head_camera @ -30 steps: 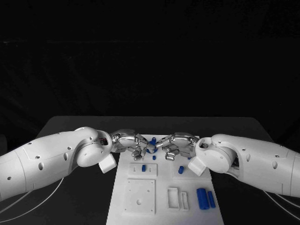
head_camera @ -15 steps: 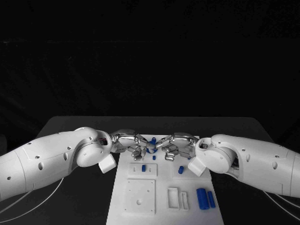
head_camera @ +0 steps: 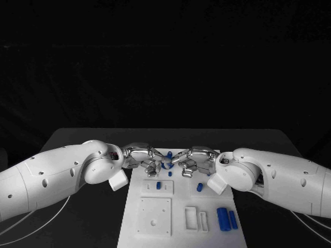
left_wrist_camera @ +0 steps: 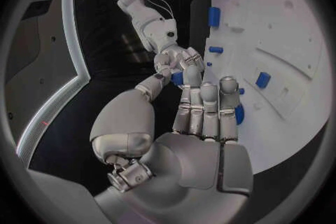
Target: Assemble the parts on the task board
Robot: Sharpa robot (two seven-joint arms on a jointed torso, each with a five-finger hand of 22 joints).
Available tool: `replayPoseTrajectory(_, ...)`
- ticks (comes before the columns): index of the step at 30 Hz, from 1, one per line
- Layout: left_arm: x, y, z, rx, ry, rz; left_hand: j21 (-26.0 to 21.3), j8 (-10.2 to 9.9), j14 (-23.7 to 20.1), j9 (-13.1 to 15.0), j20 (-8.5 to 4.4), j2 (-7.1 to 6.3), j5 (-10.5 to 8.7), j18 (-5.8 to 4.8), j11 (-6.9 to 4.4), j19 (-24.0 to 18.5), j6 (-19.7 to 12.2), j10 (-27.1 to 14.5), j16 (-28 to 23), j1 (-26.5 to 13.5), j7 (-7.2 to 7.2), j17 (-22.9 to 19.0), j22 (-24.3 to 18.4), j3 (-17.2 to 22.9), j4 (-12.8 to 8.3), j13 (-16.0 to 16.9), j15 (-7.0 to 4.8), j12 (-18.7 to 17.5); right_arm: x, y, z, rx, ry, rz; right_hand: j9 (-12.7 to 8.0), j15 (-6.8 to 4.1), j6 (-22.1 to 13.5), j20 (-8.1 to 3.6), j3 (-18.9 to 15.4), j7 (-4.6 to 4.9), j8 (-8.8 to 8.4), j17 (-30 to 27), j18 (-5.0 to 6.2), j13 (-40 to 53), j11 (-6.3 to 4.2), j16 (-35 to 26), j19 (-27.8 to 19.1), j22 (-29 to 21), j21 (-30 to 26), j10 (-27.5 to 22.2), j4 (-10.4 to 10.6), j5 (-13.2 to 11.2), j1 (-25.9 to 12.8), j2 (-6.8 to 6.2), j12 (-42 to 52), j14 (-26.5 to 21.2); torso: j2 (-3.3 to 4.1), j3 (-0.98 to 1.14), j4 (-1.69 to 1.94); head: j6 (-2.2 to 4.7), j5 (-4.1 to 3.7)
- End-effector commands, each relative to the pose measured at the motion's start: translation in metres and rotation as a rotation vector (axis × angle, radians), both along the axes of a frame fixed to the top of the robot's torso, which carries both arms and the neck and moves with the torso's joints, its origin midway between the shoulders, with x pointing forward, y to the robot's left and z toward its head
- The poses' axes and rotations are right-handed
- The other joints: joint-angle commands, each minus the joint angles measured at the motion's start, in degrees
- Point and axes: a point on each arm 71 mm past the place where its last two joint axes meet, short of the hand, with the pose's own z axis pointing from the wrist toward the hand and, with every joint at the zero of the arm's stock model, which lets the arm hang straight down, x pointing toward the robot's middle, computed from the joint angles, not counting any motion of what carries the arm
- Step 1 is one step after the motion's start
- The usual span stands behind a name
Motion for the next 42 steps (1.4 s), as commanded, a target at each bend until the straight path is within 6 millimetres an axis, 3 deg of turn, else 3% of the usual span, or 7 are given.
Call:
replayPoseTrajectory(1, -0.0006, -0.003, 0.0017, -0.019, 0.006, -0.009, -0.2, -0.2, -0.1, 0.0, -6.02, -0.53, -0.42, 0.0, 0.17, 0.2, -0.4, -0.4, 0.3, -0.5, 0.11, -0.1, 0.8, 0.0, 0.5, 0.0, 0.0, 0.4, -0.0033, 0.0061, 0.0011, 0.018, -0.003, 0.039, 0.0, -0.4, 0.1, -0.49, 0.0, 0.48, -0.12, 0.1, 1.64, 0.1, -0.15, 0.3, -0.1, 1.1, 0.3, -0.3, -0.2, -0.2, 0.0, 0.4, 0.3, 0.1, -0.01, 0.0, 0.02, 0.03, 0.01)
replayPoseTrajectory(11, -0.0008, -0.0031, 0.0016, -0.018, 0.008, -0.009, -0.3, -0.1, 0.0, 0.1, -6.06, -1.34, -3.57, 0.27, 0.08, 0.3, -0.4, -0.4, 0.4, -1.2, 0.03, -0.2, 0.8, 0.1, 1.5, -0.1, -0.08, 0.6, -0.0031, 0.0058, 0.001, 0.017, -0.003, 0.037, 0.1, -0.4, 0.1, -0.49, 0.1, 0.48, -0.13, 0.1, 1.64, 0.1, -0.14, 0.3, -0.1, 1.1, 0.4, -0.3, -0.2, -0.2, 0.0, 0.41, 0.3, 0.1, 0.0, 0.0, 0.03, 0.0, -0.01)
replayPoseTrajectory(19, -0.0009, -0.0031, 0.0015, -0.018, 0.009, -0.012, -0.3, 0.0, 0.1, 0.1, -6.11, -0.93, -4.44, 0.38, 0.0, 0.4, -0.2, -0.3, 0.5, -0.7, -0.07, -0.2, 0.8, 0.5, 1.3, -0.1, -0.17, 0.8, -0.0031, 0.0056, 0.001, 0.017, -0.003, 0.036, 0.1, -0.4, 0.1, -0.49, 0.1, 0.48, -0.13, 0.1, 1.64, 0.1, -0.14, 0.3, -0.1, 1.1, 0.4, -0.3, -0.2, -0.2, 0.0, 0.4, 0.3, 0.1, 0.01, -0.01, 0.02, -0.03, -0.07)
replayPoseTrajectory(25, -0.001, -0.003, 0.0017, -0.021, 0.008, -0.015, -0.2, 0.1, 0.2, 0.2, -6.1, 1.06, -4.41, 0.36, -0.04, 0.4, 0.0, -0.2, 0.6, 0.8, -0.11, -0.3, 0.9, 1.0, 0.4, -0.2, -0.21, 0.9, -0.003, 0.0053, 0.001, 0.017, -0.003, 0.036, 0.1, -0.4, 0.1, -0.48, 0.1, 0.48, -0.14, 0.1, 1.64, 0.1, -0.14, 0.3, -0.1, 1.1, 0.4, -0.3, -0.2, -0.2, 0.0, 0.4, 0.3, 0.1, 0.0, -0.03, 0.01, 0.02, -0.1)
replayPoseTrajectory(27, -0.001, -0.0029, 0.0018, -0.022, 0.008, -0.015, -0.1, 0.3, 0.2, 0.3, -6.08, 3.07, -4.5, 0.31, -0.1, 0.3, 0.3, -0.2, 0.7, 2.3, -0.18, -0.2, 0.9, 1.5, -0.7, -0.2, -0.25, 1.0, -0.0031, 0.0053, 0.001, 0.017, -0.003, 0.037, 0.1, -0.4, 0.1, -0.48, 0.1, 0.48, -0.14, 0.1, 1.64, 0.1, -0.14, 0.3, -0.1, 1.1, 0.4, -0.3, -0.2, -0.2, 0.0, 0.4, 0.3, 0.1, 0.01, -0.02, 0.01, -0.01, -0.12)
replayPoseTrajectory(32, -0.0002, -0.0019, 0.0018, -0.022, 0.006, -0.007, -0.1, 0.6, 0.2, 0.5, -6.07, 5.55, -4.94, 0.15, -0.2, 0.2, 0.7, 0.0, 0.8, 3.6, -0.32, -0.2, 0.9, 1.7, -1.9, -0.3, -0.34, 1.1, -0.003, 0.0051, 0.001, 0.017, -0.003, 0.037, 0.1, -0.4, 0.1, -0.48, 0.1, 0.48, -0.14, 0.1, 1.64, 0.1, -0.14, 0.3, -0.1, 1.1, 0.4, -0.3, -0.2, -0.2, -0.1, 0.4, 0.3, 0.1, 0.01, -0.01, 0.04, -0.04, -0.15)
replayPoseTrajectory(42, 0.0006, -0.0009, 0.0019, -0.023, 0.004, 0.005, -0.1, 1.0, 0.3, 0.8, -6.14, 7.99, -6.2, 0.01, -0.36, 0.2, 1.1, 0.3, 0.9, 5.3, -0.51, -0.2, 0.9, 2.1, -3.3, -0.5, -0.48, 1.1, -0.0035, 0.0056, 0.001, 0.018, -0.001, 0.041, 0.2, -0.4, 0.1, -0.48, 0.1, 0.48, -0.14, 0.1, 1.64, 0.1, -0.14, 0.3, -0.1, 1.1, 0.4, -0.3, -0.2, -0.2, -0.1, 0.39, 0.3, 0.1, 0.0, -0.02, 0.04, -0.09, -0.17)
